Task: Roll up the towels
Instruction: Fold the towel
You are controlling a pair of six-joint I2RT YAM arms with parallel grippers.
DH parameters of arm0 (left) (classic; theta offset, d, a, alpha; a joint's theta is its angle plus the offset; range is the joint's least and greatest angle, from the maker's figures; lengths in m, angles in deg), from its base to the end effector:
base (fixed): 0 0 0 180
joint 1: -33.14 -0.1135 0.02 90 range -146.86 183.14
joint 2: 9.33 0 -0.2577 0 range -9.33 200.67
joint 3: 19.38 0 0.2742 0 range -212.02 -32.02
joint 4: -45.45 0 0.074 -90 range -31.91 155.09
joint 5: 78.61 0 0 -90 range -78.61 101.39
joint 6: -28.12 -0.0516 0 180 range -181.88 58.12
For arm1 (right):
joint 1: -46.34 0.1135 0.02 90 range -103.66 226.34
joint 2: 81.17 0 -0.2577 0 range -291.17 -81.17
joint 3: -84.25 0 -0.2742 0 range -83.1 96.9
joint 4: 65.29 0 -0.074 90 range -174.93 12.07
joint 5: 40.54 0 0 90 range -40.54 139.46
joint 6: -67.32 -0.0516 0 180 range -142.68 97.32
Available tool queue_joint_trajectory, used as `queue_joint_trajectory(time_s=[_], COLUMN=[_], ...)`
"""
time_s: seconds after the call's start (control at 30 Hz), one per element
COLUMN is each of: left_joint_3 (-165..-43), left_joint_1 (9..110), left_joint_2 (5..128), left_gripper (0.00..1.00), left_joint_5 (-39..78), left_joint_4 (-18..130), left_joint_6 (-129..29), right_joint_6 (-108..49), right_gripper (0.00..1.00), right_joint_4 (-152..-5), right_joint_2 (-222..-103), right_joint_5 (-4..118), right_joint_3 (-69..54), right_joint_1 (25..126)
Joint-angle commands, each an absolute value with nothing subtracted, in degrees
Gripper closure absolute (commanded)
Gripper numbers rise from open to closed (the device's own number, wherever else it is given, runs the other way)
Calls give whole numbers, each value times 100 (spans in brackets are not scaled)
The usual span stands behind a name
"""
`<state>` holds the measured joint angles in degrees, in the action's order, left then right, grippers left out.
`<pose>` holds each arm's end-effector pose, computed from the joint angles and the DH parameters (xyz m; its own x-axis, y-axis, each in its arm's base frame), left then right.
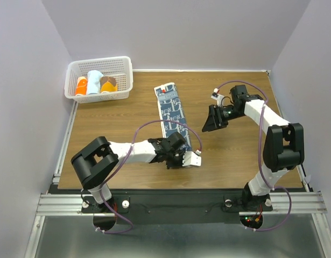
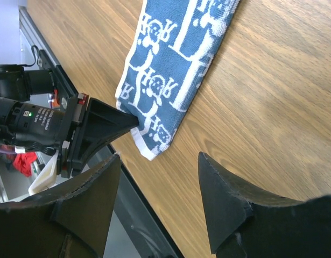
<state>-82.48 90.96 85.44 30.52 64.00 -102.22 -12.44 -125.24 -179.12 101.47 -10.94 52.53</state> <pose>0.1739 -0.3081 0.1320 0.2779 0.7066 -0.6507 0.9596 -0.1728 0.2222 0.3470 0.0785 0.2052 -0.8837 -0.2059 -0.4203 -0.4587 0.5595 0.6903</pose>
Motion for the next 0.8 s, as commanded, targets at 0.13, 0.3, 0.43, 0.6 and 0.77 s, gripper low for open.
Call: queue_joint_trajectory(time_s=[0.13,0.3,0.43,0.6,0.77], left_joint_3=[-8168,-8528,-9063,-9837,-10706], left_joint_1=[9491,9747,9608,8835,8114], left_joint_2=[8227,7708,7680,8181,8778], left_gripper=[100,100,100,100,100], left_joint_5=[2992,3897,4267,4408,4224], left_joint_4=[7337,8322,8849,9219,9325], left_joint_6=[-10574,-10425,-10363,-10547,-10872], right_joint_6=[-1301,-1319,-1275,-1248,-1240], right_gripper=[36,36,35,34,34], right_joint_4=[-12407,-12407,-12407,-12407,-12416], right_joint_2=[-17592,-17442,-17407,-17468,-17530], right_joint_5=[10114,10079,10070,10105,10149], right_joint_3=[-1121,-1130,-1156,-1165,-1174], right_joint_1=[5135,5117,5100,5099,5099])
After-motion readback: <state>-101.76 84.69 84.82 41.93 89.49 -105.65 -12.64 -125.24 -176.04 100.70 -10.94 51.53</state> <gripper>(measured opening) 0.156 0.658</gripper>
